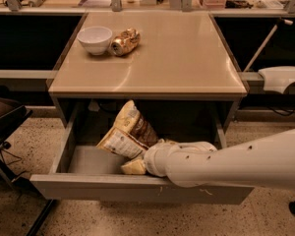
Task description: Pick brown chip bag from top drawer and place on counter
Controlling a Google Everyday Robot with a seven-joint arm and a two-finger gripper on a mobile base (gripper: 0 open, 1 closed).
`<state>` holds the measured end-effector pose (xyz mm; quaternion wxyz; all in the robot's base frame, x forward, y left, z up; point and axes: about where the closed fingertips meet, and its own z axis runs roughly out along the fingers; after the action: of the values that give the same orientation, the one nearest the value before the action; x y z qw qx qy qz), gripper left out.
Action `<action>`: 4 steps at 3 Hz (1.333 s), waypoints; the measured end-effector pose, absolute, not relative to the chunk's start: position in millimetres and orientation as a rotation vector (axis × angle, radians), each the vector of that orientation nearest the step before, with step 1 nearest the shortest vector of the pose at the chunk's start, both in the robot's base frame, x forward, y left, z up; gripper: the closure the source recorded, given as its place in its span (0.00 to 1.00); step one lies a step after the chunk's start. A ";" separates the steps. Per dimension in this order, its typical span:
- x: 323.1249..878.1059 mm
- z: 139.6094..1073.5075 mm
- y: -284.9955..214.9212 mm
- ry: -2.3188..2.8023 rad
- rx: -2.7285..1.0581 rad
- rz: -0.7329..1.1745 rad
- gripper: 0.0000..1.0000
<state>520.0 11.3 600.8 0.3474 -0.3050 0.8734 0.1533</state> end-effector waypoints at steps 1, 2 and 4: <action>520.0 600.8 11.3 2.265 -0.791 0.398 0.42; 519.9 623.3 -6.5 2.237 -0.782 0.347 0.66; 517.6 757.5 -177.0 2.054 -0.599 -0.003 1.00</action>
Offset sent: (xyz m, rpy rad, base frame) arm -0.0075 -0.0375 0.0607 -0.0653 -0.1200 -0.0603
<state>517.6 -177.0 757.5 0.4802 -0.2457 0.8420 -0.0011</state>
